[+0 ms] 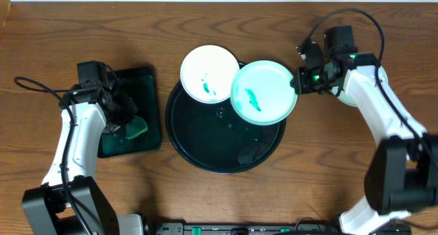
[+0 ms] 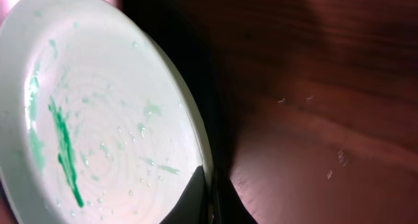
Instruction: Clean dirty plates on tray and stack at the side
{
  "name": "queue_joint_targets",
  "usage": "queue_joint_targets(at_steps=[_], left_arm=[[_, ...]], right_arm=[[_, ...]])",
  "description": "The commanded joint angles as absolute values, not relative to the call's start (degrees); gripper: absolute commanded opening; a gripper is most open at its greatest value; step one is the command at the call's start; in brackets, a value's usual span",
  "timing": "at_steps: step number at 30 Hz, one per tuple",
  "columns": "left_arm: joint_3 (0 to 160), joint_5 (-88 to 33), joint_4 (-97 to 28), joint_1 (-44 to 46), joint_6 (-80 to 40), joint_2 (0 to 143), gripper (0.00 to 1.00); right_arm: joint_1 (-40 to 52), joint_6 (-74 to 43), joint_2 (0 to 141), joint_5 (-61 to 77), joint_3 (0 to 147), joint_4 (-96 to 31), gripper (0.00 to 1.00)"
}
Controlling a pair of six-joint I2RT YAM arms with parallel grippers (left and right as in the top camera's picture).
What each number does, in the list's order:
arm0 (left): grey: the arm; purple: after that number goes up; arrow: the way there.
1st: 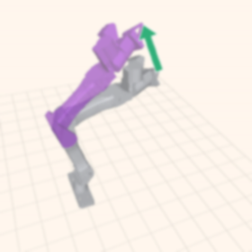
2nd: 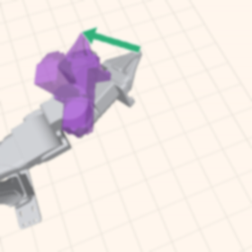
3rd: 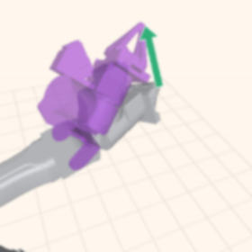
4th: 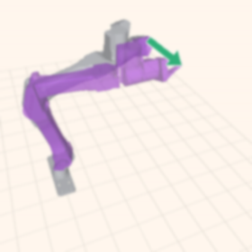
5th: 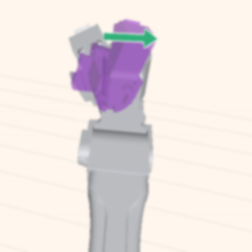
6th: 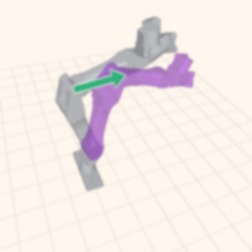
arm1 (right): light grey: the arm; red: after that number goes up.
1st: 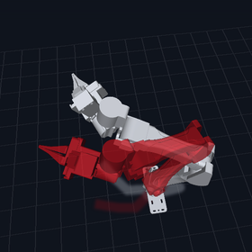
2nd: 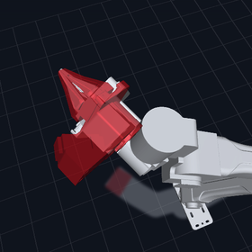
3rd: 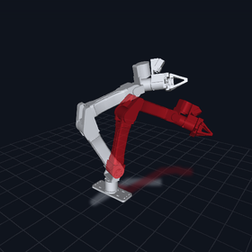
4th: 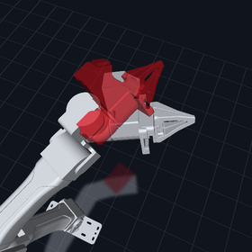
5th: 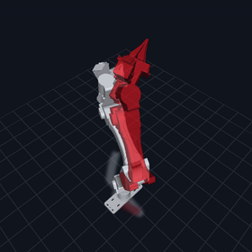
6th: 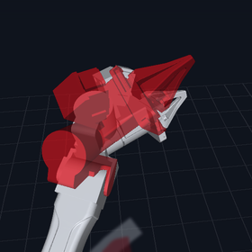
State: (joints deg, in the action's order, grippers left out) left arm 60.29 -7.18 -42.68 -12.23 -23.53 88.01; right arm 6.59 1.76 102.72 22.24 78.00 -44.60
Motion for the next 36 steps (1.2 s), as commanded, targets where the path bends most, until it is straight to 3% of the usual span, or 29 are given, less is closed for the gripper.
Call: queue_joint_targets(at_steps=[1,13,26,36], left_arm=[[60.2,-7.1,-42.8,-11.9,-22.5,87.8,0.07],[60.3,-10.3,-39.8,-3.7,-22.1,87.6,0.07],[61.0,-23.4,-39.8,10.9,-20.8,85.9,0.07],[61.0,-20.0,-39.6,25.1,-21.7,86.2,0.07]], right_arm=[[10.2,3.1,100.0,21.2,78.2,-47.4,0.01],[23.9,-3.3,105.3,17.5,75.2,-45.8,0.01],[24.5,-9.6,110.0,13.6,75.2,-45.5,0.01],[24.9,-9.6,111.0,13.5,74.3,-45.9,0.01]])
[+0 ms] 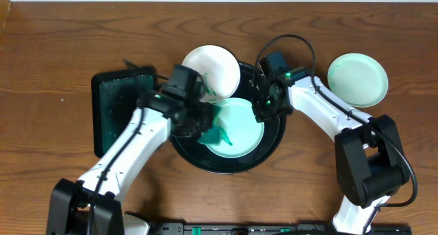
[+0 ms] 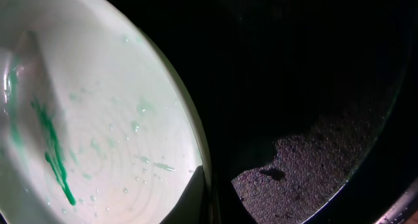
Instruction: Clean dirty plates on tray and stack at the side
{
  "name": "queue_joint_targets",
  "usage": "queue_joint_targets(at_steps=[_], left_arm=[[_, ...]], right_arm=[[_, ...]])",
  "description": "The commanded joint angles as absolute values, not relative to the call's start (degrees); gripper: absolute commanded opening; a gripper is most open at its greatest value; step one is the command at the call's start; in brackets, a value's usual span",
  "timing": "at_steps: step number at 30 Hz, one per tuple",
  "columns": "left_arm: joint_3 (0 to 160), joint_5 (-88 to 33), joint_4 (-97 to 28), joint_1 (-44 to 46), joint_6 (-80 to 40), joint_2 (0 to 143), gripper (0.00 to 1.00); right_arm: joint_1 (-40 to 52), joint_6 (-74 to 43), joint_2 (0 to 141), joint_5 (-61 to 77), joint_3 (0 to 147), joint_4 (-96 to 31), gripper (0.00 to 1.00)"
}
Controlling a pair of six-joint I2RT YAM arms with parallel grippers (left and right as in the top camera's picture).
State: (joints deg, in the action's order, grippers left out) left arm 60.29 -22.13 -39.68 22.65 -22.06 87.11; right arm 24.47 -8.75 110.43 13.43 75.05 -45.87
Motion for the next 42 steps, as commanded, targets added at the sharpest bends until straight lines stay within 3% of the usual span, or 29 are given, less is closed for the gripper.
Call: queue_joint_targets(at_steps=[1,7,16,25,33,36,42], left_arm=[[60.9,-17.6,-39.6,26.1,-21.8,86.6,0.07],[60.9,-10.9,-38.1,28.4,-21.7,92.3,0.07],[60.9,-10.1,-30.8,28.3,-21.7,104.1,0.07],[61.1,-30.2,-30.3,30.0,-20.6,105.6,0.07],[61.1,-38.5,-26.4,35.3,-20.8,105.6,0.07],[61.1,-36.9,-25.4,35.3,-21.3,105.6,0.07],[61.1,-21.9,-27.4,30.9,-21.8,105.6,0.07]], right_arm=[[24.9,-9.6,111.0,13.6,74.3,-45.9,0.01],[24.9,-9.6,111.0,14.0,74.1,-46.2,0.01],[26.3,-9.6,111.0,14.0,73.4,-46.3,0.01],[28.2,-9.6,111.0,14.0,73.3,-45.8,0.01],[28.2,-9.6,111.0,14.0,73.3,-46.0,0.01],[28.2,-9.6,111.0,14.0,73.3,-46.2,0.01],[28.2,-9.6,111.0,14.0,73.3,-46.4,0.01]])
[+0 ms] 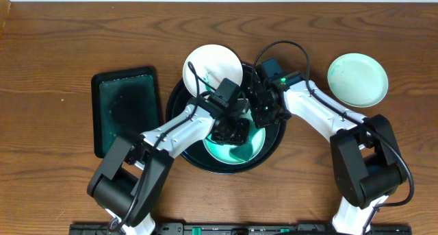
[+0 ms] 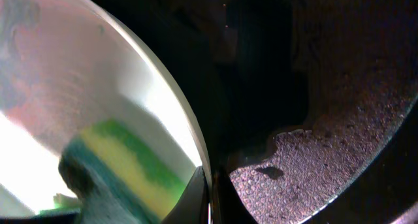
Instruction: Clean dirty plates on tray and stack at the side
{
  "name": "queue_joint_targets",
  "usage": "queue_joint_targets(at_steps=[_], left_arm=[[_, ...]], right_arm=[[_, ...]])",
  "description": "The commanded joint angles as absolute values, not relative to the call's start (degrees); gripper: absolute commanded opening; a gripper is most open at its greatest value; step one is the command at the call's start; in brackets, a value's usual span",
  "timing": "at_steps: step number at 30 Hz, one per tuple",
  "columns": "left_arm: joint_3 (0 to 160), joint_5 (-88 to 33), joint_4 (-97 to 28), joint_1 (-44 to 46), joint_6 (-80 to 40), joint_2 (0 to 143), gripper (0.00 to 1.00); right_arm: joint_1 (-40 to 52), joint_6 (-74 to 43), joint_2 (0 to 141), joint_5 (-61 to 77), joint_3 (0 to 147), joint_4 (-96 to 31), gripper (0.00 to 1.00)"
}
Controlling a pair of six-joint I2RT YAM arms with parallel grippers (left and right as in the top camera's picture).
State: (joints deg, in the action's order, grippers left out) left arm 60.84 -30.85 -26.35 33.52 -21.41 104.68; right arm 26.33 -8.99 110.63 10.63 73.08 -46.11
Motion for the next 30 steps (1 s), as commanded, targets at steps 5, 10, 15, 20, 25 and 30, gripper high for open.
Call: queue_joint_targets(at_steps=[5,10,15,20,25,30], left_arm=[[61.1,-4.6,-31.2,26.7,-21.7,105.6,0.07],[61.1,3.9,-32.7,25.7,-21.7,105.6,0.07],[61.1,13.9,-32.9,27.1,-21.7,105.6,0.07],[61.1,25.3,-34.0,28.6,-21.7,105.6,0.07],[61.1,27.7,-33.6,28.7,-21.7,105.6,0.07],[61.6,13.4,-32.7,28.8,-13.7,105.6,0.07]], right_arm=[[28.2,-9.6,111.0,14.0,73.3,-46.5,0.01],[28.2,-9.6,111.0,13.9,73.3,-46.4,0.01],[28.2,-9.6,111.0,13.9,73.3,-46.3,0.01],[28.2,-9.6,111.0,13.9,73.3,-46.3,0.01],[28.2,-9.6,111.0,13.9,73.3,-46.4,0.01],[28.2,-9.6,111.0,13.9,73.3,-46.5,0.01]])
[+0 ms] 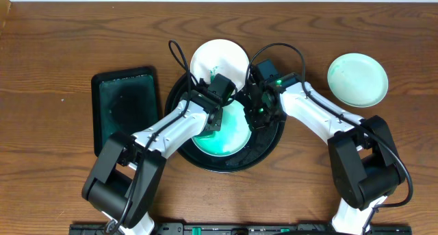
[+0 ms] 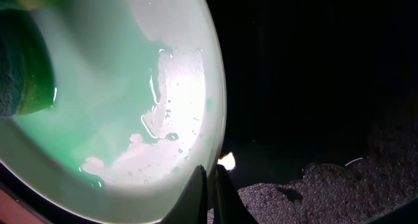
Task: Clean dirty plates on tray and stack at the side
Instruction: 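Scrub the held plate with the sponge in the left gripper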
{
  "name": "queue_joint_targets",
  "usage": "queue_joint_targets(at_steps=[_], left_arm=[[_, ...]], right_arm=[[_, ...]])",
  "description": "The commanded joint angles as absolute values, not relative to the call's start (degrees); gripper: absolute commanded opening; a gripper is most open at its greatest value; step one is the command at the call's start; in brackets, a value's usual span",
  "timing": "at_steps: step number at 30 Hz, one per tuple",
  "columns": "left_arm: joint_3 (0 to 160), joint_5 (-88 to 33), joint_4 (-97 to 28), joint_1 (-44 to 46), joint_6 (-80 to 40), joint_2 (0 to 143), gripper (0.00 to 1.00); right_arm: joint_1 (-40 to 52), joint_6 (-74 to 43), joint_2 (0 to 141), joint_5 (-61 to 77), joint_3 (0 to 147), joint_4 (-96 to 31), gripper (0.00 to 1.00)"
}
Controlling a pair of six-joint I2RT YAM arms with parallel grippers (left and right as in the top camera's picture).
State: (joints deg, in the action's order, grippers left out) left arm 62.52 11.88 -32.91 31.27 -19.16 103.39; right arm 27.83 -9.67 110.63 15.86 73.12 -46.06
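A mint-green plate (image 1: pixel 224 142) lies in the round black tray (image 1: pixel 179 144), its face covered by a watery green film (image 2: pixel 111 87). My right gripper (image 1: pixel 255 117) (image 2: pixel 210 185) is shut on the plate's right rim. My left gripper (image 1: pixel 213 120) presses a green and yellow sponge (image 2: pixel 23 74) onto the plate's upper left part. A white plate (image 1: pixel 220 57) with green smears leans on the tray's far rim, just behind both grippers.
A clean mint-green plate (image 1: pixel 357 79) sits alone on the wooden table at the right. A dark green rectangular tray (image 1: pixel 126 112) lies at the left. The black tray's wet floor (image 2: pixel 326 185) shows beside the held plate.
The left gripper and sponge have moved from the plate's middle to its upper left. A green film now covers the plate. The right gripper still holds the rim.
First my right gripper held the smeared mint plate over the tray's right rim while the left gripper was at the sponge in the green tray. Then the plate lay in the black tray with the sponge at its edge, then on its middle. Now the streaks are spread into a film.
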Motion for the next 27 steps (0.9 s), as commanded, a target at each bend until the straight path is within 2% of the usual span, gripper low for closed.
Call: queue_joint_targets(at_steps=[1,12,21,27], left_arm=[[61.8,10.7,-32.5,29.1,-12.4,105.6,0.07],[63.9,-11.4,-32.5,35.6,-4.9,105.5,0.07],[66.0,-11.6,-32.5,36.0,-5.0,105.4,0.07],[67.8,-4.8,-32.3,32.7,-12.5,105.3,0.07]], right_arm=[[28.2,-9.6,111.0,13.9,73.3,-46.5,0.01],[28.2,-9.6,111.0,13.9,73.3,-47.1,0.01],[28.2,-9.6,111.0,13.9,73.3,-47.2,0.01],[28.2,-9.6,111.0,13.9,73.3,-47.2,0.01]])
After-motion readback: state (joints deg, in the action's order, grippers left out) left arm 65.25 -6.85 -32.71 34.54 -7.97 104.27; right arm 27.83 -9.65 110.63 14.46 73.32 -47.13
